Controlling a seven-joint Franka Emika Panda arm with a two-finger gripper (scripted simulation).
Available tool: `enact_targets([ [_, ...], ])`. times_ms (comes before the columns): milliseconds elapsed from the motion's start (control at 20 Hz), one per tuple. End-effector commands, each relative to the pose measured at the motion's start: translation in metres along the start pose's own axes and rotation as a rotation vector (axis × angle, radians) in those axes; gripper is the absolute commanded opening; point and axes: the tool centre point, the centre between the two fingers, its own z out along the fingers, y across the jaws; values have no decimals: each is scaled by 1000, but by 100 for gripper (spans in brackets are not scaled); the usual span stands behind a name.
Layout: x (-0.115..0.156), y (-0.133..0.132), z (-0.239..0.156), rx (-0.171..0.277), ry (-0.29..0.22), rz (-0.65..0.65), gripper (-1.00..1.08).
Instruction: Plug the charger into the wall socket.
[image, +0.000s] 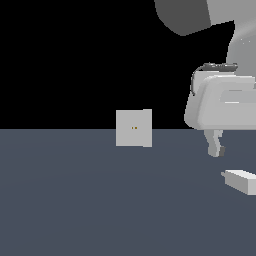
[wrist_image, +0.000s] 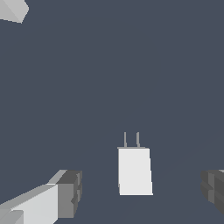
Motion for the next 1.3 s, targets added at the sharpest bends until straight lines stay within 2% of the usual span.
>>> enact_targets([
  [0, -1, 2, 1, 1, 3, -3, 100],
  [300, -2, 1, 5, 0, 1, -1, 100],
  [800, -11, 1, 42, 1, 2, -2, 100],
  [1100, -12, 1, 50, 1, 2, -3, 100],
  [1150, -12, 1, 50, 1, 2, -3, -100],
  [1250, -12, 1, 50, 1, 2, -3, -100],
])
